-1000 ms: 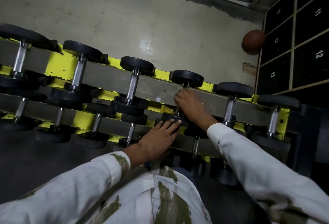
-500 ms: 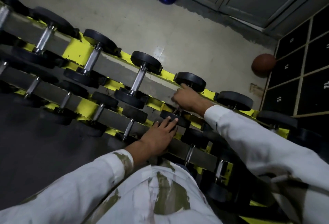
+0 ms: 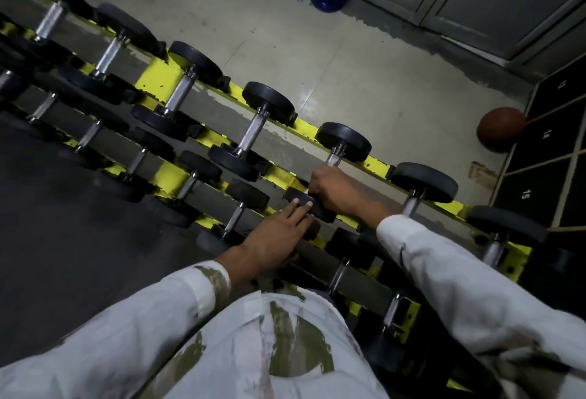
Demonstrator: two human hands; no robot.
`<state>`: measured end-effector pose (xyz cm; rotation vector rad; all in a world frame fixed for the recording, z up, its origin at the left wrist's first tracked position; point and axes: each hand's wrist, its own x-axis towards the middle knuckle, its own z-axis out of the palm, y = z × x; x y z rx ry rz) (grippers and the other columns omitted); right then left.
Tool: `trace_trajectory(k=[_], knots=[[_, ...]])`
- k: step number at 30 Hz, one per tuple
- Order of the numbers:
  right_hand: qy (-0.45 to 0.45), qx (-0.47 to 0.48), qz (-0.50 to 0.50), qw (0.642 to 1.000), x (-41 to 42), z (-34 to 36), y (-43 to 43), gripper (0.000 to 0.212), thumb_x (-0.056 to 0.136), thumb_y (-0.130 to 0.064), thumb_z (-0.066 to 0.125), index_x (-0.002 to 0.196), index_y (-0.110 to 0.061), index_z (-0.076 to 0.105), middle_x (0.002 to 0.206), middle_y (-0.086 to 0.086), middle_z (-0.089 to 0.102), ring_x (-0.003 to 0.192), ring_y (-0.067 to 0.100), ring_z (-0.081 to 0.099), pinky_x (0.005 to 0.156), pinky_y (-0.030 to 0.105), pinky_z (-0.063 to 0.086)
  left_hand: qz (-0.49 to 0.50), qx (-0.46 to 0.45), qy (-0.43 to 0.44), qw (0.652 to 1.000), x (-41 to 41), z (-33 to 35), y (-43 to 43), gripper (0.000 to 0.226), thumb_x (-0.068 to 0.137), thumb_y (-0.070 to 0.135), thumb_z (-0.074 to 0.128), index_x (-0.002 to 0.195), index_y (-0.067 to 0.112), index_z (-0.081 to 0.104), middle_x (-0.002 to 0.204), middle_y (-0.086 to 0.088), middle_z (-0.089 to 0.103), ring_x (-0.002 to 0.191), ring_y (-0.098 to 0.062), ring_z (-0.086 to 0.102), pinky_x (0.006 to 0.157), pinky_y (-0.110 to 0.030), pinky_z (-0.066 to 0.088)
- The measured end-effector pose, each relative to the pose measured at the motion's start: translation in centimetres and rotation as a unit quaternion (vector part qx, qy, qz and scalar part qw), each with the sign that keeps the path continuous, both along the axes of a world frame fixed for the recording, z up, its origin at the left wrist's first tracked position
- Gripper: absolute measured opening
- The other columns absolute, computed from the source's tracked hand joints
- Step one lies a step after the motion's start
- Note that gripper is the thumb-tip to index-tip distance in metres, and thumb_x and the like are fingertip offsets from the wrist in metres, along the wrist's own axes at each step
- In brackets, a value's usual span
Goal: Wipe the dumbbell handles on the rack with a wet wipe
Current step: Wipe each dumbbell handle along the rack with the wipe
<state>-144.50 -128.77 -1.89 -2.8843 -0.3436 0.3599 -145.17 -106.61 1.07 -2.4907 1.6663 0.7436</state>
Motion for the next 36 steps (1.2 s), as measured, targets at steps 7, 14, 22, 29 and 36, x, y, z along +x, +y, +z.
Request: trace_trajectory(k=[7,14,22,29,36], knots=[[-0.082,0.335,-0.483,0.805,-3.8,-2.7,2.1,0.015,0.083,-0.012,0.070,0.088,-0.022,0.060,0.089,-0.004,0.066,0.081,0.014,0.062,0.067,0.028,0.050,0.015,-0.004,0.008,1.000,-0.2,1.1,-0.3,0.086,0.095,0.039,0.065,0.162,0.010,0.020,0.171,-0.013,0.007,0.158,-0.034,0.009,0.119,-0.044,0.038],[-0.168,0.399,-0.653,0.621,0.9,-2.7,0.2,0.008,0.086,-0.008,0.069,0.088,-0.016,0.069,0.085,-0.004,0.068,0.080,0.016,0.065,0.069,0.027,0.053,0.009,0.013,0.001,1.000,-0.4,2.1,-0.6,0.085,0.098,0.039,0.060,0.164,0.012,0.014,0.172,-0.012,-0.001,0.159,-0.033,0.003,0.116,-0.040,0.036],[-0.004,0.427,-0.664,0.614,-2.6,-3.5,2.1,0.020,0.084,0.005,0.065,0.087,-0.012,0.075,0.092,0.003,0.074,0.088,0.022,0.070,0.083,0.040,0.061,-0.011,0.013,-0.003,1.000,0.0,2.5,-0.7,0.069,0.100,0.040,0.054,0.156,0.007,0.033,0.172,-0.016,0.000,0.158,-0.035,0.004,0.120,-0.043,0.034],[0.044,0.733,-0.644,0.214,4.0,-1.6,-1.1,0.029,0.100,-0.010,0.036,0.108,-0.005,0.063,0.109,0.020,0.067,0.093,0.032,0.064,0.093,0.049,0.051,-0.022,0.021,-0.008,1.000,0.1,2.6,-0.6,0.060,0.101,0.032,0.052,0.154,0.009,0.036,0.172,-0.015,-0.004,0.159,-0.035,0.000,0.117,-0.041,0.035],[-0.070,0.695,-0.683,0.214,3.0,-2.8,-0.2,0.013,0.092,0.001,0.057,0.088,-0.011,0.061,0.094,0.011,0.069,0.077,0.019,0.065,0.074,0.033,0.054,-0.034,0.034,-0.010,0.999,0.4,2.2,-0.5,0.066,0.098,0.032,0.057,0.155,0.010,0.034,0.172,-0.014,-0.006,0.159,-0.035,-0.001,0.115,-0.042,0.036]])
